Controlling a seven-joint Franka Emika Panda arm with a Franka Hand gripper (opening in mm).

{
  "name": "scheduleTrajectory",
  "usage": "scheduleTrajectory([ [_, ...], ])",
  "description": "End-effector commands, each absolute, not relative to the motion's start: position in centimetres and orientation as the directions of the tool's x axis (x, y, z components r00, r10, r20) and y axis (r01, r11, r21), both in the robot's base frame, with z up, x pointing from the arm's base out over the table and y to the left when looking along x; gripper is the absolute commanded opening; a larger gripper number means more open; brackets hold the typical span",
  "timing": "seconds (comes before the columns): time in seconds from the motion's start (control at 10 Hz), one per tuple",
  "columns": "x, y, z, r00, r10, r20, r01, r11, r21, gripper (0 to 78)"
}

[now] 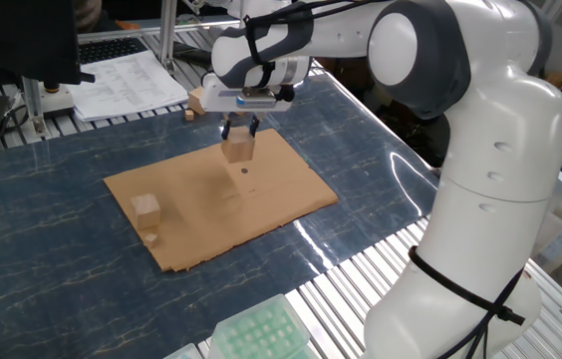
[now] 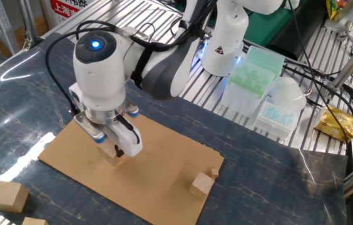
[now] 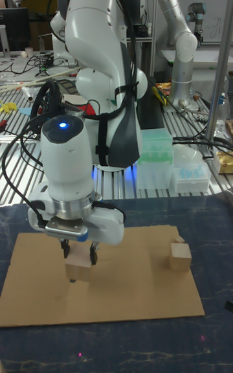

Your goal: Grab the block and place it at the designated location

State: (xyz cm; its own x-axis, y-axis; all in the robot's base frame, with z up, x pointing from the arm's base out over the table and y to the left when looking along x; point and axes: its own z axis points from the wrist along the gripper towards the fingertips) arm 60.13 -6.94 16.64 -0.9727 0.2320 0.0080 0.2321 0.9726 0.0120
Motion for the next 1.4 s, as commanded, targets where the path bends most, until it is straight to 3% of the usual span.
scheduleTrajectory([
  [0.1,59.8,-7.6,16.6,-0.957,0.289,0.012,0.289,0.957,0.018,2.0],
  [0.6,57.9,-10.0,15.2,-0.971,0.237,-0.008,0.237,0.971,0.026,2.0],
  [1.4,58.3,-10.0,13.8,-0.966,0.259,-0.021,0.257,0.964,0.062,2.0],
])
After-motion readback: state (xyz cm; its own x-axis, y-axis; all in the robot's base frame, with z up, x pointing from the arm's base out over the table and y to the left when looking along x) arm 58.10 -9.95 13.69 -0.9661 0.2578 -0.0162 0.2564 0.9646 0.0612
